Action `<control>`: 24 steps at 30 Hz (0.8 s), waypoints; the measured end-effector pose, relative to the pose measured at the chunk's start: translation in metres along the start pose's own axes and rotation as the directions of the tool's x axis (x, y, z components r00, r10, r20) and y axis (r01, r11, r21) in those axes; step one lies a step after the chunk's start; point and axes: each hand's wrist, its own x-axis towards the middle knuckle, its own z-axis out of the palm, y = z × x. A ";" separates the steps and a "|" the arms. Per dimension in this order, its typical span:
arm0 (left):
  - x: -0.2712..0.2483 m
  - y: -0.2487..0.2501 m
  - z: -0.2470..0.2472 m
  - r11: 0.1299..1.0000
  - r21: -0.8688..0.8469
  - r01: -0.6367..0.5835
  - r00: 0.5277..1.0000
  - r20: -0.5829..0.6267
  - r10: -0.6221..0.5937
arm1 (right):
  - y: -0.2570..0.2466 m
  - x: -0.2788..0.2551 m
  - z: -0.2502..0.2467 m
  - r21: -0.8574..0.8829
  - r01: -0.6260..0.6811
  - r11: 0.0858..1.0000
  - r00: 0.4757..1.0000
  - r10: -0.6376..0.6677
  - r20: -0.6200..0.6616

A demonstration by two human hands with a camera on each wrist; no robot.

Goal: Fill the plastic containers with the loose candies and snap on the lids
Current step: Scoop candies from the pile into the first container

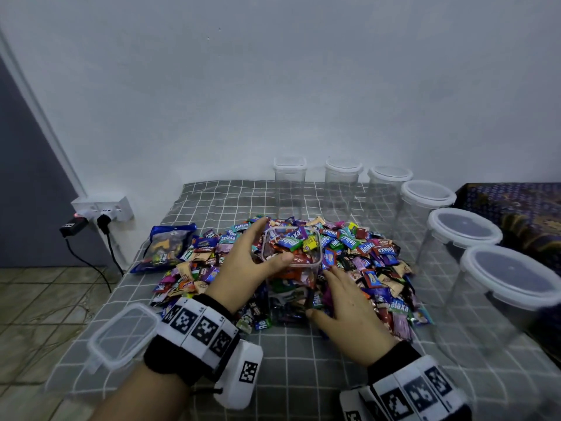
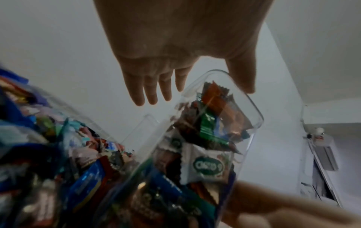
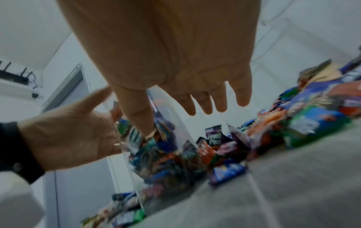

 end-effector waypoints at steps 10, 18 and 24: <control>-0.006 0.004 0.008 0.974 -0.215 0.068 0.987 0.155 -0.035 | 0.007 -0.010 0.034 -0.241 -0.121 0.963 0.993 0.120 -0.018; 0.001 0.003 0.007 0.977 -0.207 0.049 0.998 0.047 -0.040 | 0.014 -0.003 0.049 -0.256 -0.081 0.963 0.997 0.076 -0.031; 0.018 0.015 -0.014 0.983 -0.182 0.016 1.000 -0.020 -0.020 | 0.015 -0.002 0.049 -0.291 -0.091 0.952 0.996 0.089 -0.021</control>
